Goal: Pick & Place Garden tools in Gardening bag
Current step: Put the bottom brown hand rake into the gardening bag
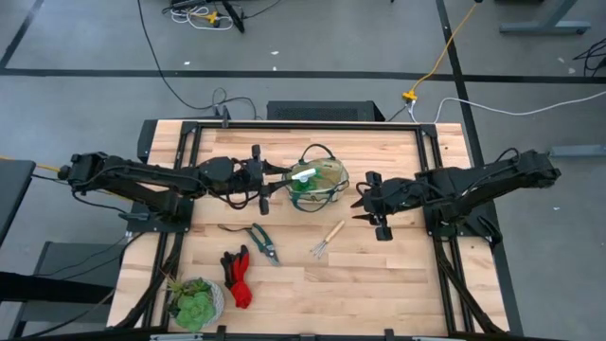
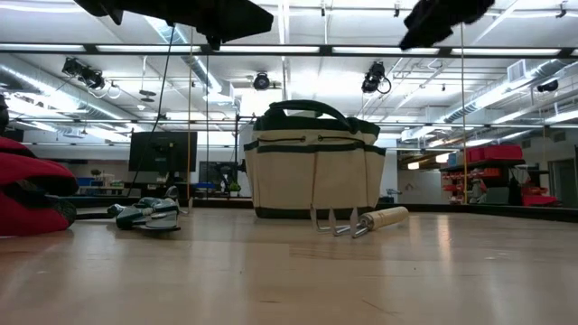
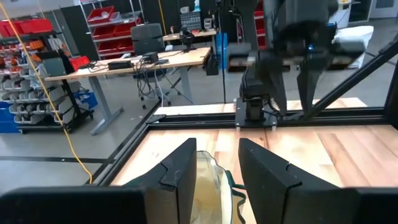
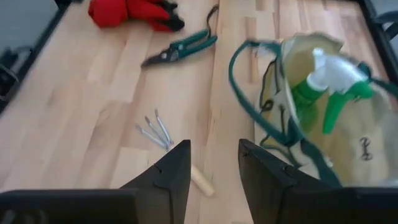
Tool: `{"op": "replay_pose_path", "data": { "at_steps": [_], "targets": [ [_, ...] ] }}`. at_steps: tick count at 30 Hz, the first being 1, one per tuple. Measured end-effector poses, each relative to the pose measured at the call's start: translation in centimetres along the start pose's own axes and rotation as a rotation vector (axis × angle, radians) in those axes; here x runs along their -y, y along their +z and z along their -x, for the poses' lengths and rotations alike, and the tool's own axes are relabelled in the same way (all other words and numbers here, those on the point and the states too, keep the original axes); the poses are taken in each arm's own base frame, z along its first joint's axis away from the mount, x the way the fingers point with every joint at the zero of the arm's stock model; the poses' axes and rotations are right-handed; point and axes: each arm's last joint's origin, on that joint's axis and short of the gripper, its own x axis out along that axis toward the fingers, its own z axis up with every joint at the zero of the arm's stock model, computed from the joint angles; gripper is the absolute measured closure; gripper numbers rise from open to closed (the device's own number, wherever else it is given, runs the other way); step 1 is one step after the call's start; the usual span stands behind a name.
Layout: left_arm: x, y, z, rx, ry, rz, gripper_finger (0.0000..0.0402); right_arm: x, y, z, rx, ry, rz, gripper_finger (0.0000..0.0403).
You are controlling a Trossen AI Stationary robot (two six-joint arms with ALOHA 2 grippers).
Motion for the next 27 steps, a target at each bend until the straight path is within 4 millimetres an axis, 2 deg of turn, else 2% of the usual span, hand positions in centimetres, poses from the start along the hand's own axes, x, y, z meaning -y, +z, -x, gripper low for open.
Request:
{"op": "replay_pose_path", "data": {
  "at_steps": [6,13,22,27],
  "targets": [
    [0.0,-0.1,0.0,-0.008,-0.001,0.023,0.0275,-0.2,-2.3,-1.9,-0.026,-0.004,0.013,0.0268],
    [0.1,-0.3,0.0,-0.033,-0.007,0.018,0.0275,-0.3,-3.8,-2.9,-0.046,-0.004,-0.006,0.0268],
    [0.2,-0.4,0.0,-0.038,-0.01,0.017,0.0275,-0.4,-3.9,-3.2,-0.024,0.017,-0.052,0.0265],
    [0.2,-0.4,0.0,-0.039,-0.01,0.017,0.0275,0.0,-3.8,-3.2,-0.015,0.033,-0.102,0.0242]
  ]
}}
